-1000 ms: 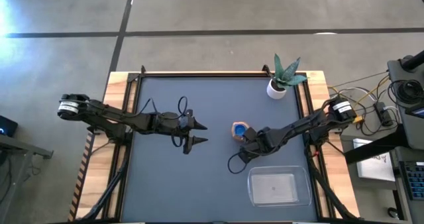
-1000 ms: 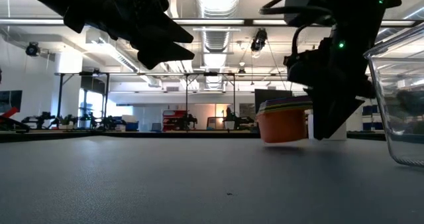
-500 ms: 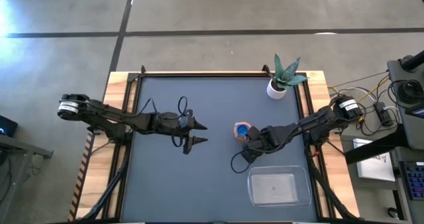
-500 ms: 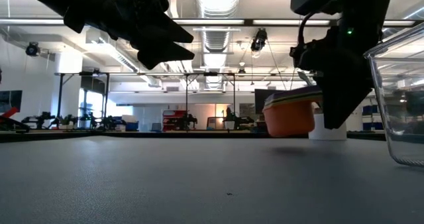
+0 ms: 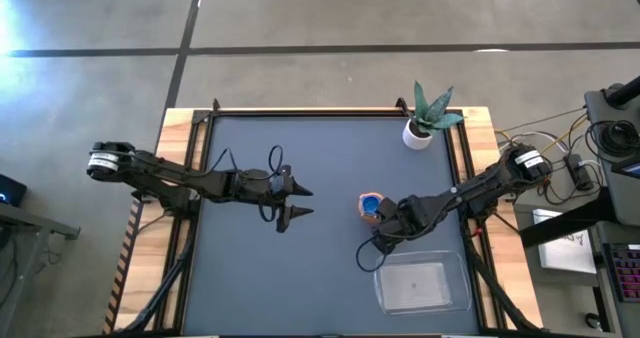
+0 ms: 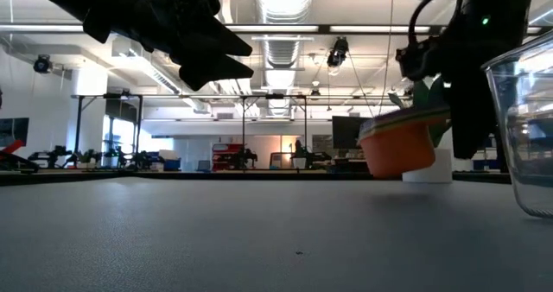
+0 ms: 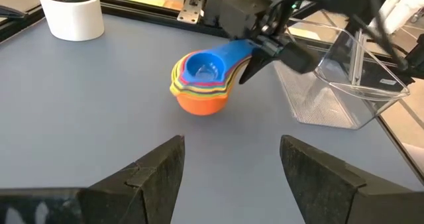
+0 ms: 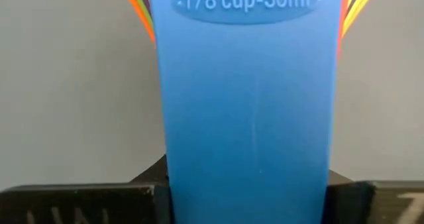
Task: Nest measuring cups in basket
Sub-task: Put the stacked measuring cups into the bin
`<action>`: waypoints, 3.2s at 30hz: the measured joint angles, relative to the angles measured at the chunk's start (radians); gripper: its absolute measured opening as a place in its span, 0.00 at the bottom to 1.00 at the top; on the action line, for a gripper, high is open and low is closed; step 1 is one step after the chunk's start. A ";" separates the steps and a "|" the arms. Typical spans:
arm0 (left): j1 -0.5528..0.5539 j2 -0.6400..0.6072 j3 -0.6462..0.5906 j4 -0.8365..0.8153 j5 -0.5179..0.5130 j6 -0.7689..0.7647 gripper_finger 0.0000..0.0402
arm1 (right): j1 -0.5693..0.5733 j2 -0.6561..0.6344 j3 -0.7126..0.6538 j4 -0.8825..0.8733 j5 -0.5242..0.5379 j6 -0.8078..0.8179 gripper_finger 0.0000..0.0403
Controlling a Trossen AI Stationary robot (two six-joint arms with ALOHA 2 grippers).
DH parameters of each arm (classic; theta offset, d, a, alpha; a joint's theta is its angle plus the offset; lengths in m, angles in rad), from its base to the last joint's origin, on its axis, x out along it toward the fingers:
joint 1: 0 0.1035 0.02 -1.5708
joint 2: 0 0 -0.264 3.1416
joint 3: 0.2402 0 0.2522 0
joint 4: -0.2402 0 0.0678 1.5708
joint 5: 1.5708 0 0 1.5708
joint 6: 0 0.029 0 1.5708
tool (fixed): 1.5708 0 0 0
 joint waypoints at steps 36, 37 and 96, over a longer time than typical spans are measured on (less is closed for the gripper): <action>0.000 0.000 0.000 0.004 -0.001 -0.020 0.58 | 0.657 -0.028 0.438 -0.397 0.183 0.318 0.26; 0.000 0.000 0.000 0.004 -0.001 -0.022 0.58 | 0.675 -0.019 0.438 -0.394 0.183 0.331 0.26; 0.001 0.002 0.058 0.271 0.211 -0.022 0.58 | 0.768 -0.187 0.051 -0.249 0.095 0.065 0.26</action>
